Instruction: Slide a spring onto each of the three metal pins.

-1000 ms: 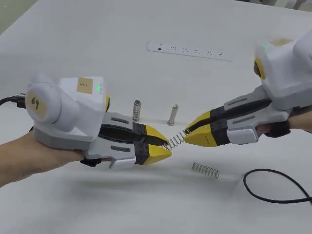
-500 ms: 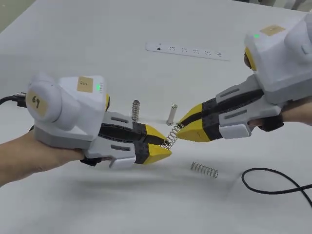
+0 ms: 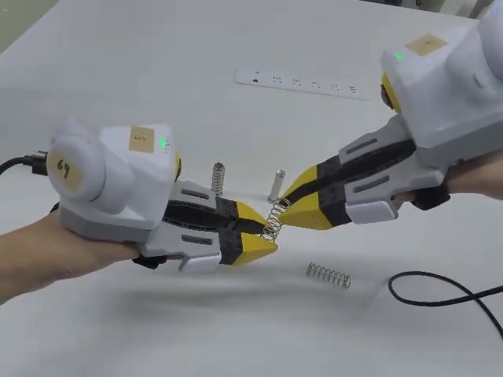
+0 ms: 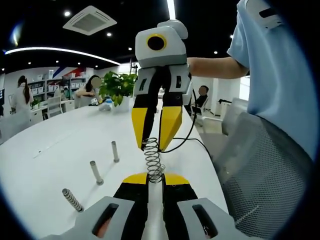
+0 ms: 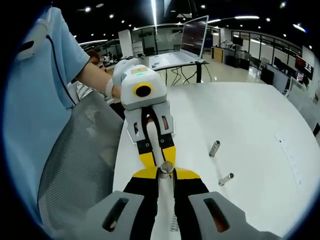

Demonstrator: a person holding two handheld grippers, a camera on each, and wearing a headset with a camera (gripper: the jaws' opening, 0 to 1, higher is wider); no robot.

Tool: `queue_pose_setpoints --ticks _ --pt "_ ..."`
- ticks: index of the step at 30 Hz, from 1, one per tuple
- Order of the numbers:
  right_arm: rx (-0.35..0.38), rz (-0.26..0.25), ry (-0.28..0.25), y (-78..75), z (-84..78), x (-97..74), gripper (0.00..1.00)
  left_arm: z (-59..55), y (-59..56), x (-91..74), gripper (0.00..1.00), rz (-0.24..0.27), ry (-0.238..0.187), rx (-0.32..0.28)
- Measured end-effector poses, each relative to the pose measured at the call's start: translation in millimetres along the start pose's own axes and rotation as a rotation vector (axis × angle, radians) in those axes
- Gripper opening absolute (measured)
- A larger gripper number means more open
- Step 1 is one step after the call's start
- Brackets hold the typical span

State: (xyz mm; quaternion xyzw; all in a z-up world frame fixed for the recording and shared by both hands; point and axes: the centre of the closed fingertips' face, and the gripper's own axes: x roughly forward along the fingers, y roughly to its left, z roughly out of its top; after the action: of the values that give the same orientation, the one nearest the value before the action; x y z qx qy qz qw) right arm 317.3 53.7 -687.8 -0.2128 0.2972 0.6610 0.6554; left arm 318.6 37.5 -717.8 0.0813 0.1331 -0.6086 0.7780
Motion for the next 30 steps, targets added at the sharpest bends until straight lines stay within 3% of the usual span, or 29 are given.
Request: queue_pose_setpoints --ticks 13,17,25,30 --pt "-0.04 0.008 0.027 -1.1 -1.8 -1.3 0.09 -0.2 0.4 -1.7 0.02 0.002 0.004 0.017" --pt "-0.079 -0.011 0.064 -5.4 -4.4 -3.5 0.21 -2.8 1.0 -1.9 0.02 0.005 0.026 0.043" --pt "-0.173 0.012 0.135 1.0 -2.0 -4.2 0.19 -10.0 -1.5 -0.7 0.02 -0.009 0.076 0.079" --pt "-0.18 0.054 0.162 7.0 -6.2 3.8 0.2 -14.6 -4.2 0.0 0.02 -0.021 0.107 0.096"
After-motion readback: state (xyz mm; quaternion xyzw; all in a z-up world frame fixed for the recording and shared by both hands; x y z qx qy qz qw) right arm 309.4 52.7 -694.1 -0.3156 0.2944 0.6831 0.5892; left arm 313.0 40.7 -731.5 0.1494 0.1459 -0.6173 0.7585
